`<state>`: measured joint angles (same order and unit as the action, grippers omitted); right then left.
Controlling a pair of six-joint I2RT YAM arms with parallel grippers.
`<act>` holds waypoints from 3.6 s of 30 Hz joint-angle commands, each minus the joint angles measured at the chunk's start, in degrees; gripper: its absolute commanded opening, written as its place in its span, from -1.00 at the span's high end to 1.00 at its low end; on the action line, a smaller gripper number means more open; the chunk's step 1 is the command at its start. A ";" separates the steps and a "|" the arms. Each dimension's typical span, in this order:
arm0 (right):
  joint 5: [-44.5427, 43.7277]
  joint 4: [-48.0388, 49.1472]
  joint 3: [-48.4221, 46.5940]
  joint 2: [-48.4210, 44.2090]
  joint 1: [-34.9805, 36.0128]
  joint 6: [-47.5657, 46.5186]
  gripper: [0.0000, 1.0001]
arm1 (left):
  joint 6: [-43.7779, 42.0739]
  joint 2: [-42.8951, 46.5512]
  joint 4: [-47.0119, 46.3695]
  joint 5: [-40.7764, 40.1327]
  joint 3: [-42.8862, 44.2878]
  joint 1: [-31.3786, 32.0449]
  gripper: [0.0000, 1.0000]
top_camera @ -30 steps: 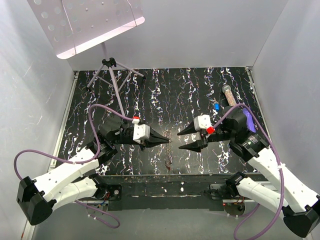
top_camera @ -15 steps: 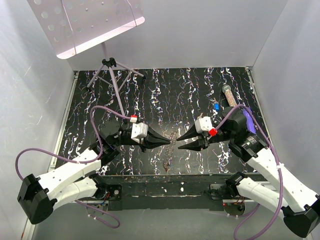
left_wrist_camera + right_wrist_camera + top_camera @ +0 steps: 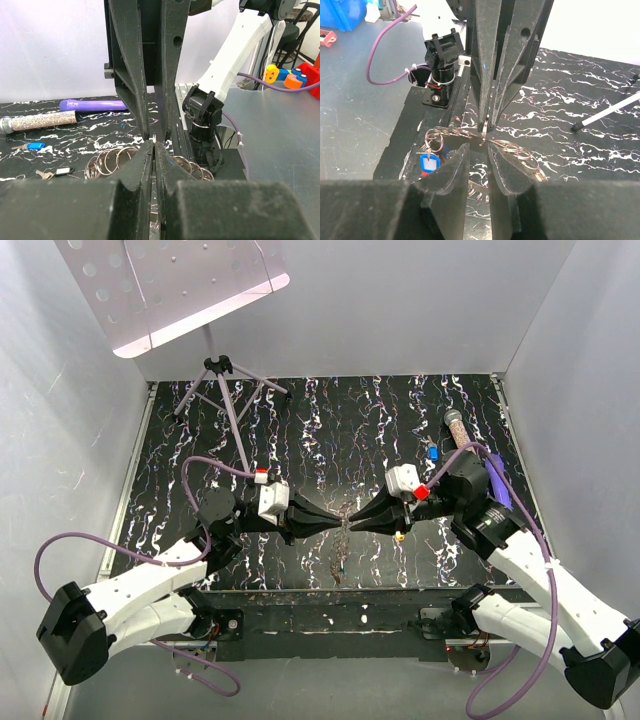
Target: Put the keys on the keyring
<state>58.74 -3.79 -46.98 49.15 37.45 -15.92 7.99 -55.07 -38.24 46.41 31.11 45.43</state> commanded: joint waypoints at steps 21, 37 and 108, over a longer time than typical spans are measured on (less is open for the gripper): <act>-3.11 6.61 -1.97 2.36 -0.19 9.07 0.35 | 10.82 -0.48 -22.58 -9.23 -8.26 -0.43 1.00; -5.74 -0.85 -5.31 0.25 -6.59 13.11 0.28 | 9.24 2.25 -17.23 -10.64 -7.47 -0.52 1.00; 5.24 3.18 -7.86 10.01 -1.94 2.47 0.59 | 10.73 -6.28 -33.30 -13.10 -8.17 -0.43 1.00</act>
<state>64.18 -2.87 -53.10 59.11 35.03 -14.44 17.19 -61.17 -66.26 35.75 23.18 45.17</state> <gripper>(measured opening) 0.217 0.017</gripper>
